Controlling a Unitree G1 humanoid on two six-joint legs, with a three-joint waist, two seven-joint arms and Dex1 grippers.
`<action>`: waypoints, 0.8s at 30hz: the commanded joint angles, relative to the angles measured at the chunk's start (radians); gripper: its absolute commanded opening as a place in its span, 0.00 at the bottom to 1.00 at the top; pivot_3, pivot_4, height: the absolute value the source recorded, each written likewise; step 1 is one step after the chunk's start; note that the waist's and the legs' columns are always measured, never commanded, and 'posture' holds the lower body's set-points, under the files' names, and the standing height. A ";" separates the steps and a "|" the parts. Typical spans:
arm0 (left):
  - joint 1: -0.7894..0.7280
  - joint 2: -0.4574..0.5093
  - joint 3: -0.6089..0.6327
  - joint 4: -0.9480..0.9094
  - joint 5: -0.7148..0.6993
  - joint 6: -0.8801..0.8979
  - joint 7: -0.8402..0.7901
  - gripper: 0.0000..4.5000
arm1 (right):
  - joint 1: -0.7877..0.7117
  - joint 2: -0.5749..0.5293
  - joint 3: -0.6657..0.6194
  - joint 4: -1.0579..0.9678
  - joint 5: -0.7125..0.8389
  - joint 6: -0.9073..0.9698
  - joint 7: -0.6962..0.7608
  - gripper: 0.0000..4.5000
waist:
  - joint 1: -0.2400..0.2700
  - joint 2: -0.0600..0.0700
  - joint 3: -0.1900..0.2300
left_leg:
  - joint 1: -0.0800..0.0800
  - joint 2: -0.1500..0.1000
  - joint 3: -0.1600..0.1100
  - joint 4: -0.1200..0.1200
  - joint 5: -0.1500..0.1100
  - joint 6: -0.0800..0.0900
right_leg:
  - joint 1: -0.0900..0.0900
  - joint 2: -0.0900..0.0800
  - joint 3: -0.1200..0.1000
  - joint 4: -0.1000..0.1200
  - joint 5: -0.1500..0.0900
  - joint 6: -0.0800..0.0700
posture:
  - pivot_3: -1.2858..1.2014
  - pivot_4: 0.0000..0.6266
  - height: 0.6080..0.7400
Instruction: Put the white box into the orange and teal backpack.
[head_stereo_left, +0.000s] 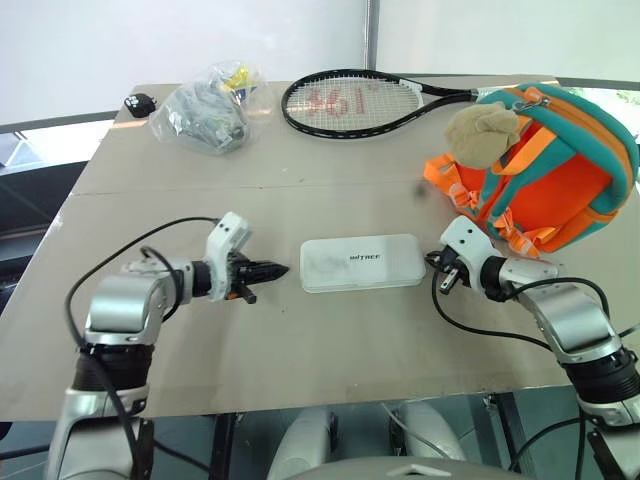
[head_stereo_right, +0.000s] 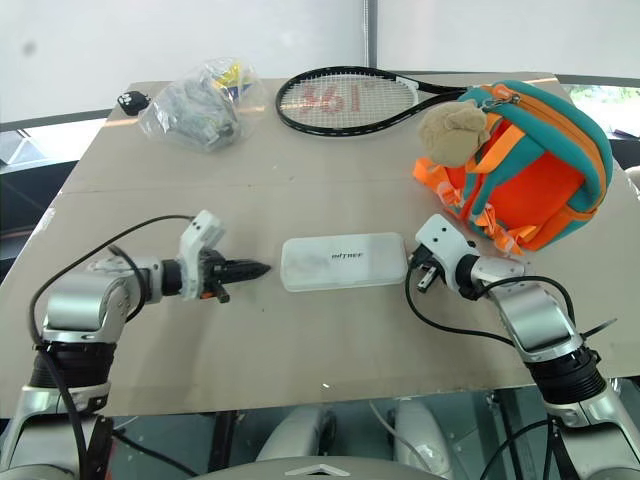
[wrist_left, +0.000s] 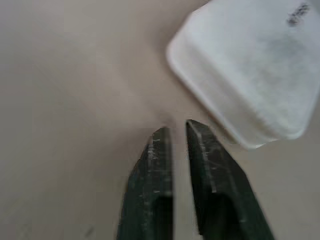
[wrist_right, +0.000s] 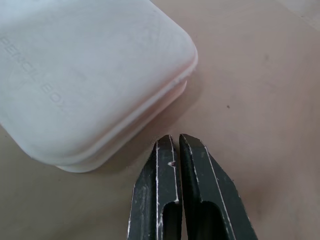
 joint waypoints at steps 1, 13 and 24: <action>0.039 0.036 0.086 0.016 -0.049 0.014 0.019 0.47 | 0.006 -0.013 -0.029 0.002 0.003 -0.027 0.003 0.00 | 0.002 0.000 0.000 | 0.000 0.000 0.000 0.000 0.000 0.000 | 0.000 0.000 0.000 0.000 0.000 0.000 | 0.52 0.24 1.00; -0.052 0.013 0.245 0.112 -0.386 0.539 0.043 0.99 | -0.013 -0.001 -0.020 0.031 0.013 -0.075 0.027 0.00 | 0.008 0.000 0.000 | 0.001 -0.001 -0.002 0.000 0.000 0.000 | 0.001 0.000 -0.001 0.000 0.000 0.000 | 0.52 0.24 1.00; -0.096 -0.092 0.140 0.240 -0.352 0.432 0.121 0.99 | -0.075 0.081 0.094 0.068 -0.002 -0.131 0.066 0.00 | 0.002 0.000 -0.002 | 0.003 0.000 0.000 0.000 0.000 0.000 | 0.002 0.000 0.001 0.000 0.000 0.000 | 0.52 0.24 1.00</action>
